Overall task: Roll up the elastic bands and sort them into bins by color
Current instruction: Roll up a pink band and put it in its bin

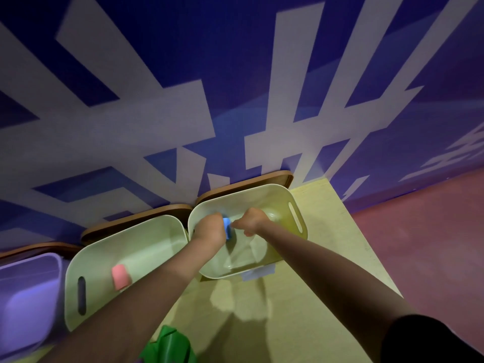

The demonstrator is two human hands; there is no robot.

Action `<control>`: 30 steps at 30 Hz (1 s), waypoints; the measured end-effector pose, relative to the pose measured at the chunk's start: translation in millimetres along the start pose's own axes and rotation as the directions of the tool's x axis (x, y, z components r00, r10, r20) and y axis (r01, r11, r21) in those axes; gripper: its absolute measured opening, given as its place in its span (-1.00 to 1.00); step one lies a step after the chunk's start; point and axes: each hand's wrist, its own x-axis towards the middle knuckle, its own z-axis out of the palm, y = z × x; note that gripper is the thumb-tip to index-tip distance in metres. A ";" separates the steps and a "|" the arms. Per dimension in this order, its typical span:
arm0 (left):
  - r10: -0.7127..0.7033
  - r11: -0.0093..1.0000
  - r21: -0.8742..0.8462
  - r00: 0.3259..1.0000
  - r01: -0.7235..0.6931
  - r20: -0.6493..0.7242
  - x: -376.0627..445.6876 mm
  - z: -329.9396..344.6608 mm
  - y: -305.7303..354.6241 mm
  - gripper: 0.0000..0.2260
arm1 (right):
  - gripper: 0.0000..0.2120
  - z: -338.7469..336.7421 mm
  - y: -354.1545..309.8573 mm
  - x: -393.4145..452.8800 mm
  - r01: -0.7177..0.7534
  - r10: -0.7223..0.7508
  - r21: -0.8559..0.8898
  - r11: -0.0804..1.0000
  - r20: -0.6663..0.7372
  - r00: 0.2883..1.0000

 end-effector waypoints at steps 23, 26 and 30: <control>-0.073 0.717 -0.688 0.968 -0.115 -0.239 -67.4 -69.4 -32.3 -0.89 | -0.71 -5.9 -9.6 -52.1 0.091 -0.066 0.160 0.983 -0.156 0.985; -0.070 0.670 -0.724 0.957 -0.165 -0.283 -89.1 -81.1 -46.7 -0.89 | -0.72 -3.8 -16.7 -77.0 0.216 -0.101 0.374 0.902 -0.302 0.948; -0.081 0.625 -0.754 0.944 -0.201 -0.319 -125.4 -93.8 -74.9 -0.89 | -0.81 17.6 -35.0 -126.6 0.397 -0.150 0.536 0.745 -0.446 0.883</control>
